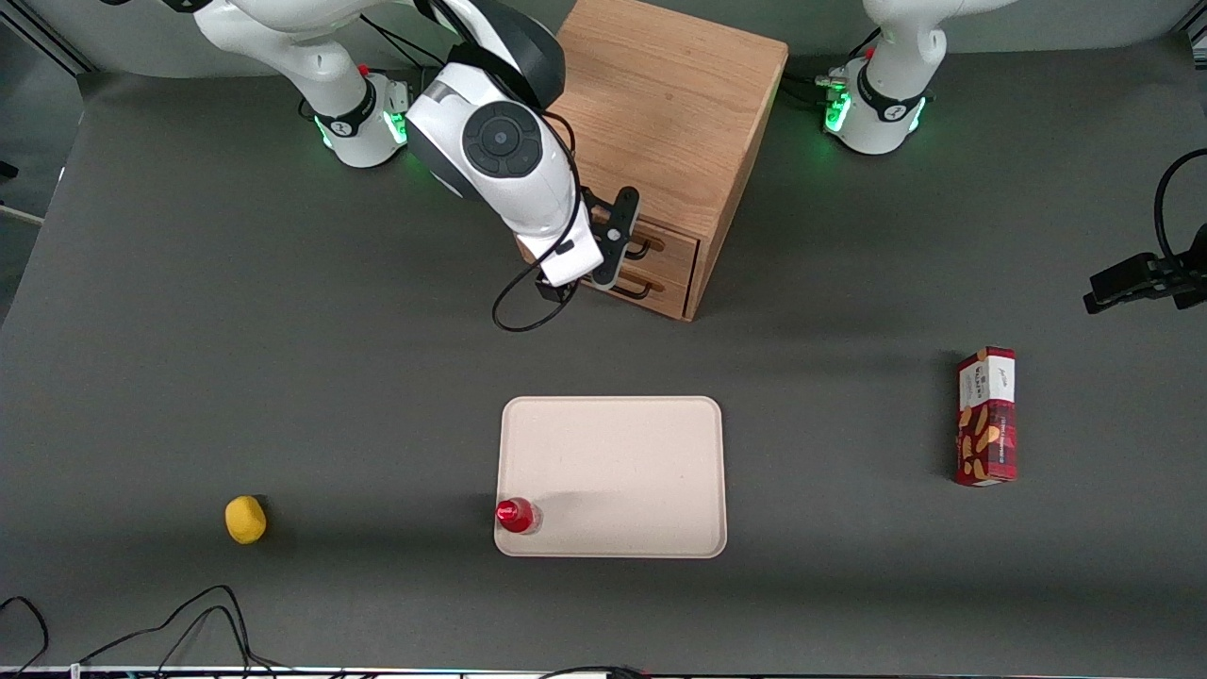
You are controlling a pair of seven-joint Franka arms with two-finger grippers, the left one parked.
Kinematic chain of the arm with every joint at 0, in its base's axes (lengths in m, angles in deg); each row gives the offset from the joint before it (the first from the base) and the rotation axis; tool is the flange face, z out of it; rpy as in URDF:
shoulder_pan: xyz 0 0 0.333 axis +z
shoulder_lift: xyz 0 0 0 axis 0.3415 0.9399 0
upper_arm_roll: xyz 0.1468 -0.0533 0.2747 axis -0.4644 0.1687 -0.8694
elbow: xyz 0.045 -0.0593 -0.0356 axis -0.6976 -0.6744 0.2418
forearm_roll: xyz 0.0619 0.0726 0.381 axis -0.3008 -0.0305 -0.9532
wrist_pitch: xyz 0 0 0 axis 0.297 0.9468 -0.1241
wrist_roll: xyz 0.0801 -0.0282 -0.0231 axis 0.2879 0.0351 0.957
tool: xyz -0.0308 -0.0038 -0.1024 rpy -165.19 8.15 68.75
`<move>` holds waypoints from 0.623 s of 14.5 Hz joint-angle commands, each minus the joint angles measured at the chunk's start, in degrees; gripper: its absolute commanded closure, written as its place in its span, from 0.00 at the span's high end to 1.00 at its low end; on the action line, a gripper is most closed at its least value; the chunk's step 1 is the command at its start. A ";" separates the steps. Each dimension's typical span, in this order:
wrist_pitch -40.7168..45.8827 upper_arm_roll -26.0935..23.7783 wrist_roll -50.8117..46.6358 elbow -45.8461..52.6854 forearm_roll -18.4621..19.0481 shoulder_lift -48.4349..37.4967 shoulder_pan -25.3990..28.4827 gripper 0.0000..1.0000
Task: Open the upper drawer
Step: 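Lower the right gripper and hook the upper drawer's black handle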
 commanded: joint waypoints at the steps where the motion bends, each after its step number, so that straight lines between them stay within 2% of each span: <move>1: -2.04 0.00 1.21 -0.52 1.23 0.69 0.05 1.00; 9: -4.24 0.09 3.23 -0.43 2.81 2.54 -0.47 1.00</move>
